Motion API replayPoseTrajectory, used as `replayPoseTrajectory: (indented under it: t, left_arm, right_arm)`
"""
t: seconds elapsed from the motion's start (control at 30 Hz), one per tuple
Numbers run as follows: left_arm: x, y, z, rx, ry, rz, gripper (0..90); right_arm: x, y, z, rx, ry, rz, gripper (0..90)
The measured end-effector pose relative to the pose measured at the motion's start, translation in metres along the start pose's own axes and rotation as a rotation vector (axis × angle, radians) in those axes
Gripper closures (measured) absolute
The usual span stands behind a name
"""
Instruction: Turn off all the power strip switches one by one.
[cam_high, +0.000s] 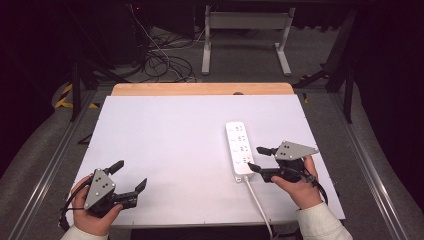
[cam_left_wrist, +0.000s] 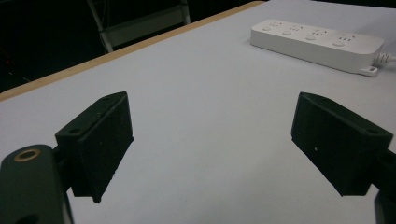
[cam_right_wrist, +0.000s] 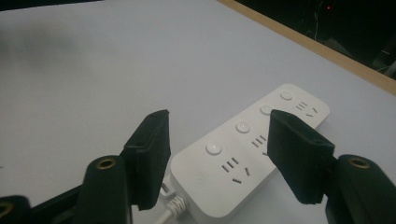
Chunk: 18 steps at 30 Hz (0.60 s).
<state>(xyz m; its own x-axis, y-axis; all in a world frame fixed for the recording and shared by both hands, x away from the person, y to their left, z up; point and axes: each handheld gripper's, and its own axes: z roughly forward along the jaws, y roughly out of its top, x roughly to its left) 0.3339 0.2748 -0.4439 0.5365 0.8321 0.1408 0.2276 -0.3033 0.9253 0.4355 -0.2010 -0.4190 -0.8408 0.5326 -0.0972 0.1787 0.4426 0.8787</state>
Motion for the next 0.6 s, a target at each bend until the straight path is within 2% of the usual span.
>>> replayPoseTrajectory:
  t: [0.17,0.23,0.4,0.5,0.6]
  left_arm:
    - [0.0,0.0,0.0,0.0,0.002,-0.002,13.2]
    - [0.0,0.0,0.0,0.0,0.002,-0.002,13.2]
    - [0.0,0.0,0.0,0.002,0.003,-0.002,13.2]
    - [0.001,0.0,0.0,0.003,0.006,0.007,13.2]
    - [0.001,0.0,0.0,0.001,0.004,-0.003,13.3]
  right_arm:
    - [-0.004,0.006,0.009,0.003,-0.003,0.0,41.6]
    - [-0.007,0.008,0.017,0.02,-0.016,0.001,42.2]
    - [-0.012,0.013,0.029,0.021,-0.004,0.001,42.9]
    - [-0.015,0.014,0.036,0.023,-0.001,0.001,44.9]
    - [-0.019,0.014,0.042,0.036,-0.01,-0.001,48.4]
